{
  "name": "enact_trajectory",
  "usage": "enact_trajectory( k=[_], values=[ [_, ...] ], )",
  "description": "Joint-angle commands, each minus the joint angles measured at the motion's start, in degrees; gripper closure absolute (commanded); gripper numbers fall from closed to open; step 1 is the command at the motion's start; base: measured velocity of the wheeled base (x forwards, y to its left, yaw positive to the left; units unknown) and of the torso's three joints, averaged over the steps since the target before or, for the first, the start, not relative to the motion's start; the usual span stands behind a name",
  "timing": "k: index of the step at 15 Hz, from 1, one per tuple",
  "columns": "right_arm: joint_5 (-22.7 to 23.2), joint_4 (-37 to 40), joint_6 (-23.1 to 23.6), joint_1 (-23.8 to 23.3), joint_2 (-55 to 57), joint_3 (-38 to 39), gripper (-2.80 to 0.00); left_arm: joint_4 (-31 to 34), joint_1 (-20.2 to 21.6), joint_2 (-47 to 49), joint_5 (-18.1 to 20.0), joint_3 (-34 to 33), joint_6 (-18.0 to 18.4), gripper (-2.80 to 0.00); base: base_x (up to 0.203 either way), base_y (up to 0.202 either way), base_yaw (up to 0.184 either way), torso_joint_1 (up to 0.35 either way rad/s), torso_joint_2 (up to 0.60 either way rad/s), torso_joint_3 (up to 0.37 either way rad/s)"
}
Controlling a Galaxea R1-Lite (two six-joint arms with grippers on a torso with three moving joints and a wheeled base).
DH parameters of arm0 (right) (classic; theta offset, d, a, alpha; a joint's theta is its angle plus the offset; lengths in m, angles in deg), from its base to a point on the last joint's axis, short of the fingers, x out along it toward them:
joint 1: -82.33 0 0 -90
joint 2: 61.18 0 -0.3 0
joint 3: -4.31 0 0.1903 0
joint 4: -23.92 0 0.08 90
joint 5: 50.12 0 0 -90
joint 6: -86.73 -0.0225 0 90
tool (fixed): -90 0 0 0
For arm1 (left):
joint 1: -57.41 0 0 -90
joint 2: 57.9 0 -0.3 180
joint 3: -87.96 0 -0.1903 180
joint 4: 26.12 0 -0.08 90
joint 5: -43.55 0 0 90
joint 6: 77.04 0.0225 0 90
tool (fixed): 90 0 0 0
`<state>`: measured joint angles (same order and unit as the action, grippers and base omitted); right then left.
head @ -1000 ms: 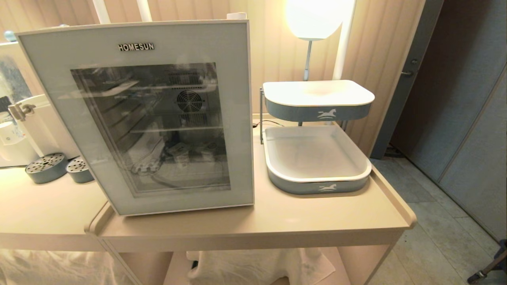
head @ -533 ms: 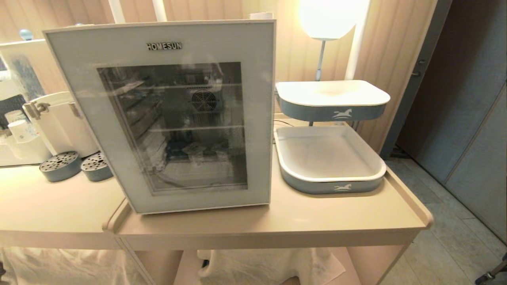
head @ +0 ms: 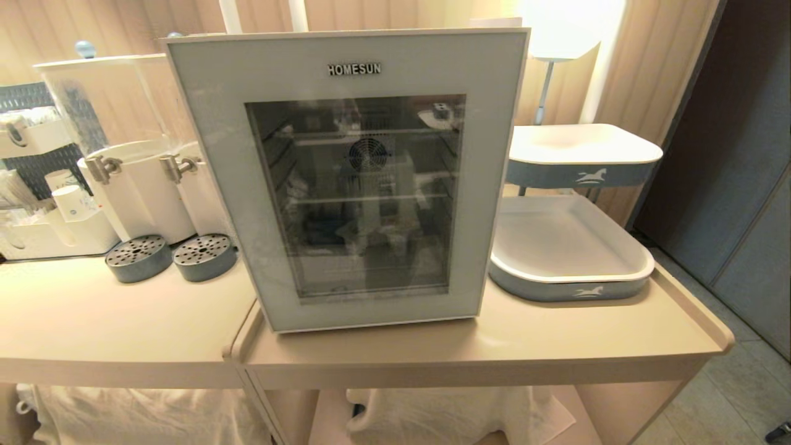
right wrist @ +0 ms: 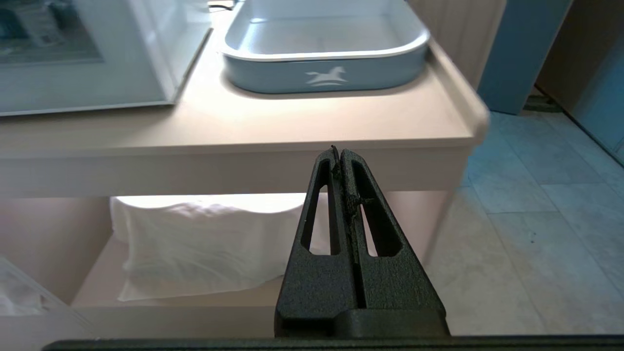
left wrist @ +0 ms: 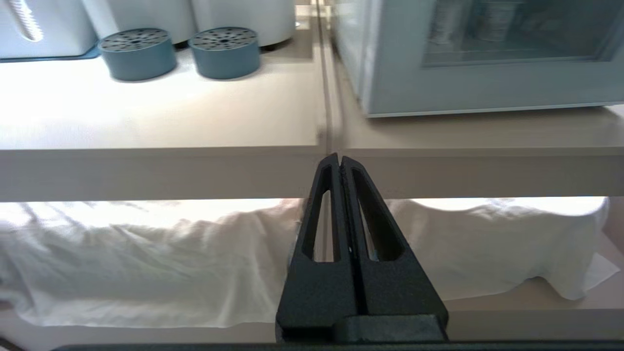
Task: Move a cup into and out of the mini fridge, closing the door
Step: Open the freezer door
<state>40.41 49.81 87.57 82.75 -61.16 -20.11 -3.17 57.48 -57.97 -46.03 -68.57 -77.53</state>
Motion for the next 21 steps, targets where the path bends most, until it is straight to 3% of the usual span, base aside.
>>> enact_trajectory(
  k=[1, 9, 21],
  values=[
    [0.0, 0.0, -0.1, 0.0, 0.0, 0.0, 0.00, 0.0, 0.0, 0.1, 0.0, 0.0, 0.0, 0.00, 0.000, 0.190, 0.003, 0.002, 0.00, 0.004],
    [0.1, 0.0, 0.0, 0.0, 0.0, 0.0, 0.00, 0.0, 0.0, 0.1, 0.0, 0.0, 0.0, 0.00, 0.000, 0.181, 0.001, 0.002, 0.00, 0.001],
    [0.0, 0.2, 0.0, 0.0, 0.0, 0.0, 0.00, 0.0, 0.0, 0.1, 0.0, 0.0, 0.0, 0.00, 0.000, 0.005, 0.000, 0.000, 0.00, 0.000]
  ],
)
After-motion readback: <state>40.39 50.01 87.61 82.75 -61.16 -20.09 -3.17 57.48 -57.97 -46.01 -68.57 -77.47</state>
